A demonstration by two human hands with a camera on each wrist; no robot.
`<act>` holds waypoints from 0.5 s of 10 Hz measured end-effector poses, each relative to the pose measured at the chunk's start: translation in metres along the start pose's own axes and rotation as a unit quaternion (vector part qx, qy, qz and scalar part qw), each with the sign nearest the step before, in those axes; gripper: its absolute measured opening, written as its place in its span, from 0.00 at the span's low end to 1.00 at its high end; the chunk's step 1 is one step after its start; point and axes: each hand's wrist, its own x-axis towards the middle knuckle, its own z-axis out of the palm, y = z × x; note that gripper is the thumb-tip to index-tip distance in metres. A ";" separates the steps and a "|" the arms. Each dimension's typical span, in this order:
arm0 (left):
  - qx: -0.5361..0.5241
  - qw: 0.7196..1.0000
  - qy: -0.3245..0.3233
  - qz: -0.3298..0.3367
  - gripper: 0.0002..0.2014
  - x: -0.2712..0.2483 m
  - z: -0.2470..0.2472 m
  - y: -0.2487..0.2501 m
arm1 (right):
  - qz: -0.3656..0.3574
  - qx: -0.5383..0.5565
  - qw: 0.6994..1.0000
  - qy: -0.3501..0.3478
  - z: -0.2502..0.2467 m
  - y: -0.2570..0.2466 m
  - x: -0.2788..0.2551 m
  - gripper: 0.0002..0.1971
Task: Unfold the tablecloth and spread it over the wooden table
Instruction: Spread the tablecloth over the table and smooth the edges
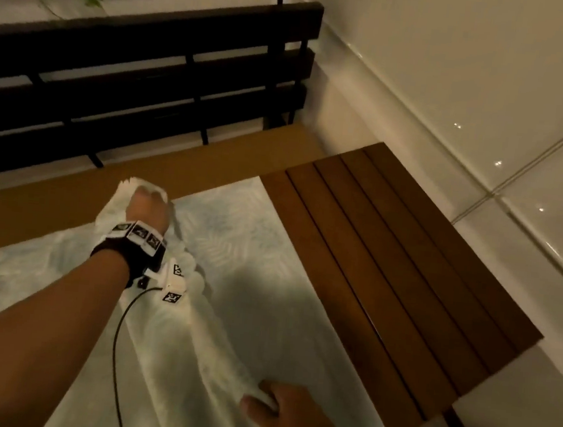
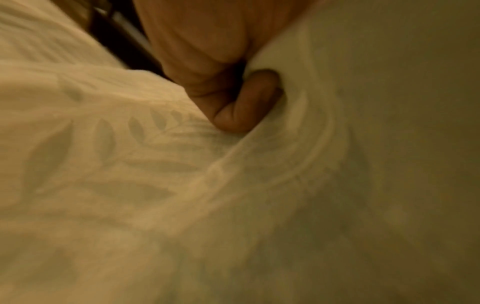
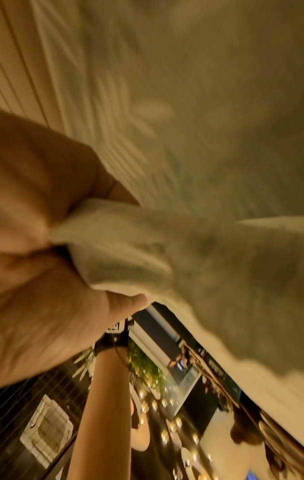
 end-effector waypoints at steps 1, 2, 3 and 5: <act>0.025 0.996 0.006 0.080 0.19 -0.023 0.034 0.055 | -0.063 0.107 0.992 0.035 -0.110 -0.027 0.048 0.17; 0.078 0.990 -0.006 0.118 0.17 -0.042 0.077 0.109 | 0.015 0.104 0.994 0.019 -0.135 0.037 0.078 0.20; 0.092 0.982 -0.006 0.167 0.17 -0.061 0.126 0.164 | 0.012 0.109 0.993 0.043 -0.193 0.109 0.079 0.18; 0.174 0.971 -0.045 0.161 0.20 -0.081 0.227 0.285 | 0.032 0.128 0.988 0.076 -0.307 0.223 0.088 0.21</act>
